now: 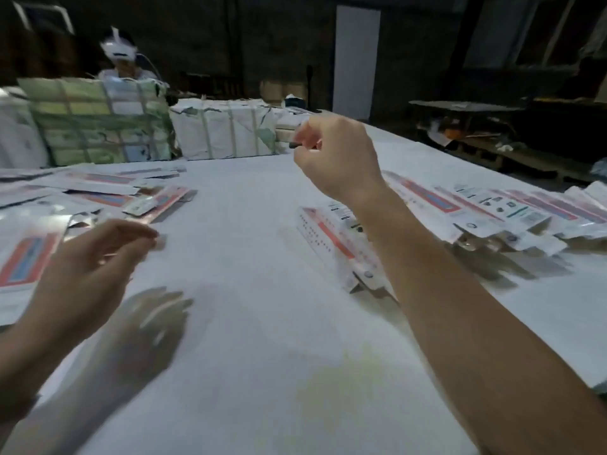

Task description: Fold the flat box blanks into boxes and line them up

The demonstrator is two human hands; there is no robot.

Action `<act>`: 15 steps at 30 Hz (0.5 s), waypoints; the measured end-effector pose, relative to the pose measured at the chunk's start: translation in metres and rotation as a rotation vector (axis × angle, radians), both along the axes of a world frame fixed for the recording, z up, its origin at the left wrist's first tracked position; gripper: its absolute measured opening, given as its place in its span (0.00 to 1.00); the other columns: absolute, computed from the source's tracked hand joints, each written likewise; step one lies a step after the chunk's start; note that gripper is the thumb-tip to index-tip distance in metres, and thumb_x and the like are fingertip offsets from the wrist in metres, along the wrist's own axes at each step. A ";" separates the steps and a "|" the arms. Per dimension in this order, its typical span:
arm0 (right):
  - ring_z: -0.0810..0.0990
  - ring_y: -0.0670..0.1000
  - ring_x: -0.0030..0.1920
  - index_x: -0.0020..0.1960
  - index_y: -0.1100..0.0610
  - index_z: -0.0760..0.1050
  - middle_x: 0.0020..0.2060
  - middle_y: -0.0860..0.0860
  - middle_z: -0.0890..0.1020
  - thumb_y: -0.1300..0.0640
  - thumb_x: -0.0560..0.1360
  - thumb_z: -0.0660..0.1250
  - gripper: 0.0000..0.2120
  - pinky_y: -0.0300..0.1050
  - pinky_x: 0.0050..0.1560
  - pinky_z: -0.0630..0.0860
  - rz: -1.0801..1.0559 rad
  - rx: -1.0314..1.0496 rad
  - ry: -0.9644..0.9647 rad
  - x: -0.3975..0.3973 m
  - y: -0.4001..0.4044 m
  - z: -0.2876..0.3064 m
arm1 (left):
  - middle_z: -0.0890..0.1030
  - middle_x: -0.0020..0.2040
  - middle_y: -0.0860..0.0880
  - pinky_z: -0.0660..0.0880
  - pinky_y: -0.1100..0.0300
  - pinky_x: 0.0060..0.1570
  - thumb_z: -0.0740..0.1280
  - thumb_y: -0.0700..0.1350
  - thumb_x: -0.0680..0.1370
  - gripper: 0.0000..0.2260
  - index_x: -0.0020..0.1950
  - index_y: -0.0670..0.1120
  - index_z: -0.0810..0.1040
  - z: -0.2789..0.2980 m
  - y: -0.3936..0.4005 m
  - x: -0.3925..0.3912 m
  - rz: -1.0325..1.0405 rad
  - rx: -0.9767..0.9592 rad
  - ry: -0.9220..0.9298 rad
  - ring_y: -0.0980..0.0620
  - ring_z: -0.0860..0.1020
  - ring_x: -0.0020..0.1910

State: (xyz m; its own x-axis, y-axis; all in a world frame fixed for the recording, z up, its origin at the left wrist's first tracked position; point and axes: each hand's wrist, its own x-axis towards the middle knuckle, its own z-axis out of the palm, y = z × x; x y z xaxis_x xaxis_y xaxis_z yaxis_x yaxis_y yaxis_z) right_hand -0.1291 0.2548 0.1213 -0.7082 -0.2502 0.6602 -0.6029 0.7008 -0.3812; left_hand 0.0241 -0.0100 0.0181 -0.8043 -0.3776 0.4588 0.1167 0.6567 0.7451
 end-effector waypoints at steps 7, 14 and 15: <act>0.80 0.49 0.45 0.49 0.50 0.83 0.43 0.44 0.82 0.56 0.74 0.69 0.06 0.52 0.51 0.77 0.487 0.188 -0.089 0.074 -0.074 -0.047 | 0.61 0.78 0.37 0.52 0.35 0.74 0.63 0.57 0.79 0.30 0.78 0.50 0.59 0.005 -0.046 0.020 0.585 -0.482 -0.680 0.31 0.52 0.78; 0.80 0.48 0.42 0.46 0.51 0.83 0.41 0.44 0.82 0.60 0.74 0.69 0.06 0.53 0.45 0.78 0.644 0.208 -0.111 0.091 -0.093 -0.073 | 0.74 0.66 0.39 0.67 0.44 0.64 0.59 0.56 0.83 0.20 0.73 0.50 0.65 0.005 -0.047 0.020 0.596 -0.609 -0.772 0.33 0.70 0.68; 0.80 0.48 0.42 0.46 0.51 0.83 0.41 0.44 0.82 0.60 0.74 0.70 0.06 0.53 0.44 0.78 0.648 0.199 -0.103 0.091 -0.094 -0.074 | 0.77 0.63 0.41 0.67 0.46 0.60 0.60 0.54 0.82 0.19 0.72 0.50 0.66 0.005 -0.045 0.019 0.600 -0.650 -0.741 0.35 0.72 0.66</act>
State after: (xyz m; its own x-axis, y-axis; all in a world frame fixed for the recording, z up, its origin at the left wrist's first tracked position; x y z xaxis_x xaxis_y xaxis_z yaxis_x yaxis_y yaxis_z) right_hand -0.0384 0.1609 0.0469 -0.4315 -0.7543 0.4947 -0.8918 0.2739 -0.3602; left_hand 0.0430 -0.0552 0.0234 -0.7283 -0.6563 0.1971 -0.6692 0.7430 0.0010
